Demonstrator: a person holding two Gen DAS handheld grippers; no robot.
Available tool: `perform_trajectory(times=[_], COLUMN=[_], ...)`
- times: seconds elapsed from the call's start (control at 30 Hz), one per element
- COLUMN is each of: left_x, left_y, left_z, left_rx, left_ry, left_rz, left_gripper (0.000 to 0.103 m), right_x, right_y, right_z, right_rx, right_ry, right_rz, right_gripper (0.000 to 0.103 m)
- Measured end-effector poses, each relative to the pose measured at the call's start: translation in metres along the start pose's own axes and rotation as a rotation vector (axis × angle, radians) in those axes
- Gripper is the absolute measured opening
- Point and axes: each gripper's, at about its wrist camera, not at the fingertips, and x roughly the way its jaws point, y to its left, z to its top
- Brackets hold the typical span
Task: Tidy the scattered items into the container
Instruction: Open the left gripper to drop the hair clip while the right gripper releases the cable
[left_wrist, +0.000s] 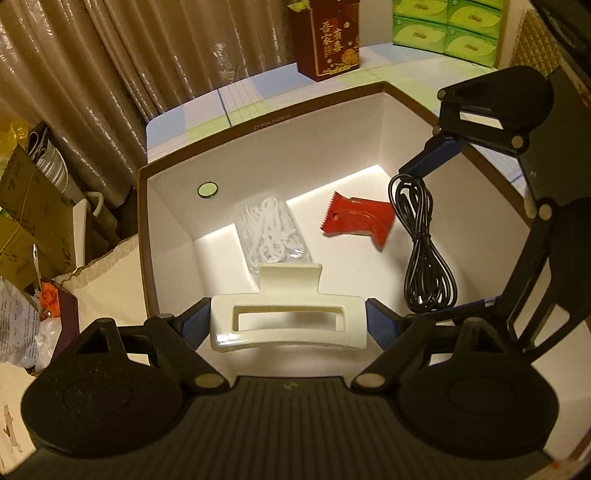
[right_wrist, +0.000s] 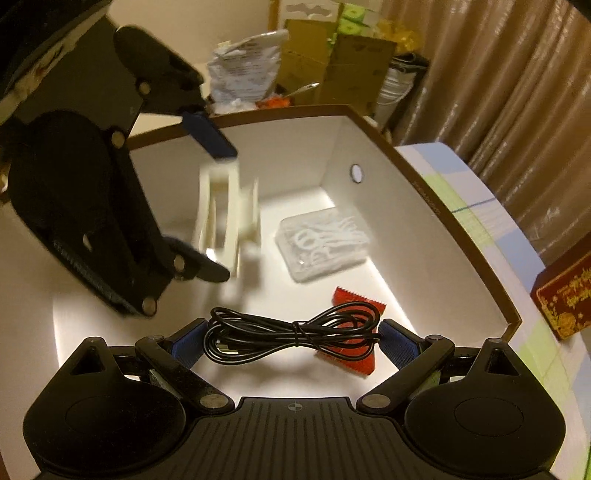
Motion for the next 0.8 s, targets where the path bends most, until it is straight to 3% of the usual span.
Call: perform_trajectory(times=[0.07,0.43,0.8], left_x=[0.002,-0.002,-0.020], left_y=[0.002,0.001,0.000], left_z=[0.002,0.006,-0.001], left_rx=[-0.013,-0.028,-0.046], left_ry=[-0.008,-0.020,-0.026], left_rz=[0.003,0.011,0.035], left_gripper=[0.092,0.094,0.094], right_x=[-0.001,-0.016,-0.037], right_y=[-0.003,-0.005,0.006], right_z=[0.000,-0.004,-0.013], right_rx=[0.010,0.016,0.009], right_ry=[-0.014,-0.073,-0.108], right_rz=[-0.002,-0.049,-0.039], right_gripper=[0.094,0.100,0.100])
